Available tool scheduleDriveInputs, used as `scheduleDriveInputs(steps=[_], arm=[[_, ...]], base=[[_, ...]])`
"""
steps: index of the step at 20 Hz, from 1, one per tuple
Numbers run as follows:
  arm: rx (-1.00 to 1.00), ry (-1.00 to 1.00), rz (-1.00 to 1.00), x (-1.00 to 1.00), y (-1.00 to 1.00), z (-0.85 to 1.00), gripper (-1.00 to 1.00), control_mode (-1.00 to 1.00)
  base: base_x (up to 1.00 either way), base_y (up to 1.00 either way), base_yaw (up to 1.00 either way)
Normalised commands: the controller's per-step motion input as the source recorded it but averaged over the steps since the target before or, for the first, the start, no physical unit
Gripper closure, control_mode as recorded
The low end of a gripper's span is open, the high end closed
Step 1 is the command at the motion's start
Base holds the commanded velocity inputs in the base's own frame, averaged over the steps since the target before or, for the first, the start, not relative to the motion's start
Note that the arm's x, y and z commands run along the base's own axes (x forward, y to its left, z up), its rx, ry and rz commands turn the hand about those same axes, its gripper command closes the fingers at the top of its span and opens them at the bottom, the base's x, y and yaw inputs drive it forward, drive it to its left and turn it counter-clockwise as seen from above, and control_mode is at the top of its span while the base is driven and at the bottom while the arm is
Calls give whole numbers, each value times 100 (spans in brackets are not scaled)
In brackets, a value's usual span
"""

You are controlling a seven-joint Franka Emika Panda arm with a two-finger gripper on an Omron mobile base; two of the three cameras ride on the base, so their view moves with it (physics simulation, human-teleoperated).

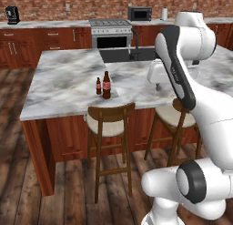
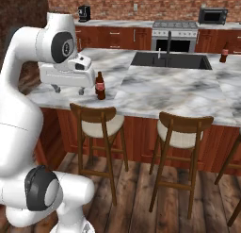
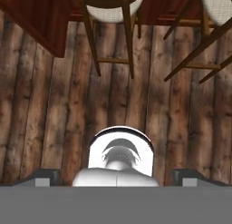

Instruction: Place the large bottle from the dining counter next to the other large bottle outside the sink, and place the small bottle from the dining counter next to the other small bottle inside the sink.

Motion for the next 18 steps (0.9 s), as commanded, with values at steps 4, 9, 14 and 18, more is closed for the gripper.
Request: scheduleDriveInputs(steps=[4,9,14,18], arm=[[-1,15,0,-31,4,45,-100,-100],[-1,0,0,-3,5,0,-100,100],[0,0,0,0,0,0,-100,100],[0,0,0,0,0,0,-100,100]], base=[[0,0,0],[0,0,0],[36,19,-3],[94,60,-10]])
